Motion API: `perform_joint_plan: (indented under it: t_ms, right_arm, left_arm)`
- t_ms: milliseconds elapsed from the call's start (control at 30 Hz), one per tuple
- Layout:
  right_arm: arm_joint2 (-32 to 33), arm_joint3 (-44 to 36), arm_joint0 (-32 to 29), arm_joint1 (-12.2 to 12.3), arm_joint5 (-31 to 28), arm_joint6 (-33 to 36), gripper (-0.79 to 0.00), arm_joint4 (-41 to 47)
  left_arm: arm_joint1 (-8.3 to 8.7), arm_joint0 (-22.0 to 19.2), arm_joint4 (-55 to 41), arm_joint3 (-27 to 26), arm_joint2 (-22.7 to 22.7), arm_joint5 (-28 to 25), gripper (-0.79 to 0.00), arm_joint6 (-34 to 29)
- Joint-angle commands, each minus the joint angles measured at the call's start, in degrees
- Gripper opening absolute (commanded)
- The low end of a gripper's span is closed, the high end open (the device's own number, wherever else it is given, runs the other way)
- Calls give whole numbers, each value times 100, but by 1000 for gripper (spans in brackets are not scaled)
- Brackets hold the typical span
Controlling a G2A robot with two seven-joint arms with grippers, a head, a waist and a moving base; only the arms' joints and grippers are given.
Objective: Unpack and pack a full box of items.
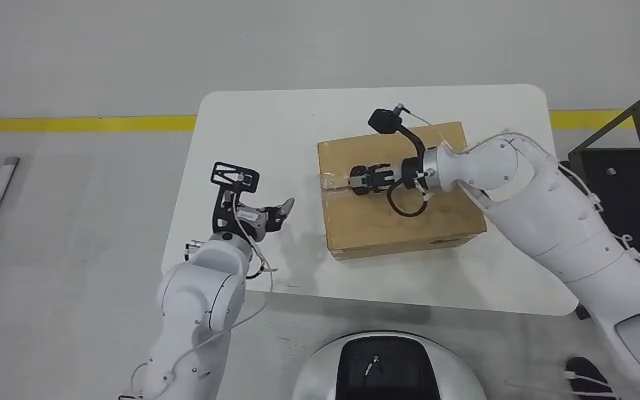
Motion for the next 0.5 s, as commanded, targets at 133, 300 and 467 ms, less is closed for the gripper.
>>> perform_joint_plan:
  t_ms: [133,300,467]
  right_arm:
    - [316,-127,-239,117,38,113,-785,-123]
    - [569,-281,-429,211,42,240,-785,-203]
    - [850,-394,-614,310,51,345,-785,-290]
  left_arm:
    - [-13,-75,-19,55,89,-12,0,22]
    - [-25,-122,-19,103,183,-8,0,23]
    - [-41,-178,-19,164,285,8,0,46]
